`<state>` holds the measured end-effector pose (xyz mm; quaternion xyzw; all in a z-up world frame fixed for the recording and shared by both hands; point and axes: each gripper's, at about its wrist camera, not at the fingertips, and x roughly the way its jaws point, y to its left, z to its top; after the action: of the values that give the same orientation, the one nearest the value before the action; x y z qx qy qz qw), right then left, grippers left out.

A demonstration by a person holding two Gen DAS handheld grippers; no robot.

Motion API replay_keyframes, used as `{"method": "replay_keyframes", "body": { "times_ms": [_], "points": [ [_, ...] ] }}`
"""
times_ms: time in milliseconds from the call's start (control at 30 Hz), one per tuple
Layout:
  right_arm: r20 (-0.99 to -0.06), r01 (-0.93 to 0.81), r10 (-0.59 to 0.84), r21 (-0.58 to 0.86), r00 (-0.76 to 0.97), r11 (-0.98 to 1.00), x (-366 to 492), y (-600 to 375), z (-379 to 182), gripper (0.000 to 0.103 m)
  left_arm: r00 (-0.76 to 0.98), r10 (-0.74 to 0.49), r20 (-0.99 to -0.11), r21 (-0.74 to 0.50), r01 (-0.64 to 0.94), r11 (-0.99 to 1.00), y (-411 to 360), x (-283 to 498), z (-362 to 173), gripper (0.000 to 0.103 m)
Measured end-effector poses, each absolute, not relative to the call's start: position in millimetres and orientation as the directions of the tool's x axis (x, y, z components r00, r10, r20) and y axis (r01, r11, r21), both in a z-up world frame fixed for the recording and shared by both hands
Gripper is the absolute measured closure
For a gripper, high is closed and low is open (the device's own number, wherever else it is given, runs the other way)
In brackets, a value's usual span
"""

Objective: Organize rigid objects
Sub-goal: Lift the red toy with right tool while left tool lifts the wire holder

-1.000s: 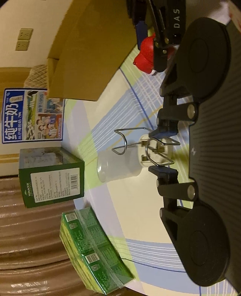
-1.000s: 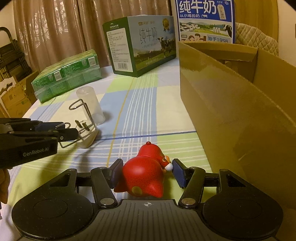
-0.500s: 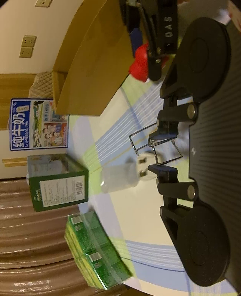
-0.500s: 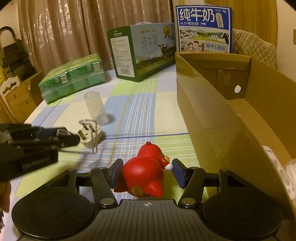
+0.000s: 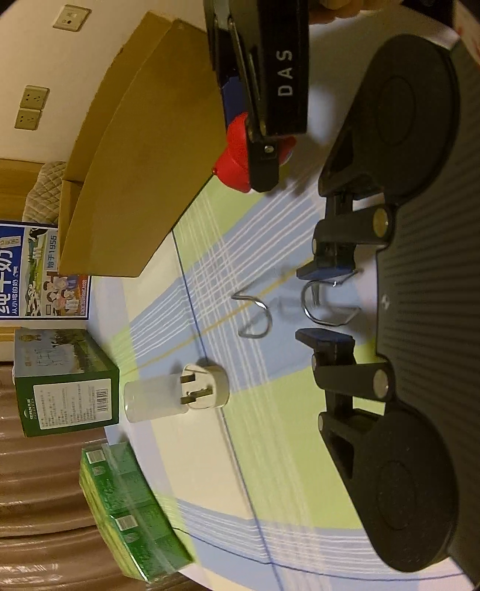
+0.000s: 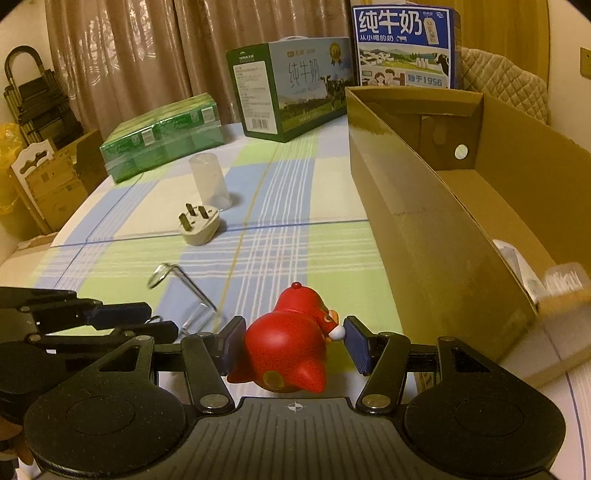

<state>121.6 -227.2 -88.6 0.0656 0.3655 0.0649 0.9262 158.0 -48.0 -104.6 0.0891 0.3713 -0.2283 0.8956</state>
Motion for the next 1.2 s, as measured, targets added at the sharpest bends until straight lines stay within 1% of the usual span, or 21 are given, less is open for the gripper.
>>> {"method": "replay_keyframes", "body": {
  "times_ms": [67, 133, 167, 267, 467, 700, 900, 1067, 1100, 1200],
  "points": [
    [-0.669, -0.073, 0.169, 0.169, 0.724, 0.983, 118.1, -227.0, -87.4, 0.048, 0.625, -0.34, -0.702, -0.01, 0.469, 0.883, -48.2, 154.0, -103.3, 0.069],
    [-0.668, -0.075, 0.169, 0.167, 0.725, 0.983, 115.1, -227.1, -86.5, 0.048, 0.623, -0.338, -0.706, -0.008, 0.47, 0.883, -48.4, 152.1, -104.0, 0.066],
    [-0.668, -0.076, 0.17, 0.168, 0.724, 0.983, 113.6, -227.3, -86.4, 0.048, 0.619, -0.335, -0.71, -0.006, 0.47, 0.882, -48.7, 152.4, -105.3, 0.062],
    [-0.671, -0.075, 0.17, 0.169, 0.722, 0.983, 110.0, -227.0, -87.3, 0.048, 0.609, -0.331, -0.721, -0.002, 0.476, 0.88, -49.5, 153.0, -109.0, 0.058],
    [-0.68, -0.068, 0.167, 0.17, 0.714, 0.983, 108.2, -227.2, -91.3, 0.048, 0.606, -0.321, -0.728, 0.011, 0.479, 0.878, -52.1, 155.8, -114.1, 0.058],
    [-0.681, -0.066, 0.169, 0.175, 0.713, 0.982, 109.8, -228.2, -92.6, 0.049, 0.654, -0.342, -0.675, 0.011, 0.473, 0.881, -55.9, 167.2, -104.6, 0.058],
    [-0.681, -0.072, 0.17, 0.17, 0.713, 0.983, 109.5, -227.8, -92.7, 0.049, 0.649, -0.37, -0.665, -0.007, 0.49, 0.872, -62.3, 178.9, -105.0, 0.058],
    [-0.681, -0.082, 0.164, 0.151, 0.714, 0.985, 109.2, -225.7, -93.8, 0.049, 0.657, -0.375, -0.654, 0.012, 0.504, 0.863, -67.9, 180.5, -105.1, 0.06],
    [-0.681, -0.083, 0.164, 0.15, 0.714, 0.985, 109.0, -225.7, -93.8, 0.049, 0.657, -0.379, -0.652, 0.013, 0.509, 0.861, -69.0, 180.9, -105.3, 0.061],
    [-0.68, -0.088, 0.161, 0.14, 0.715, 0.986, 109.1, -224.8, -94.6, 0.049, 0.656, -0.381, -0.651, 0.02, 0.517, 0.856, -71.8, 182.3, -105.7, 0.074]
  ]
}}
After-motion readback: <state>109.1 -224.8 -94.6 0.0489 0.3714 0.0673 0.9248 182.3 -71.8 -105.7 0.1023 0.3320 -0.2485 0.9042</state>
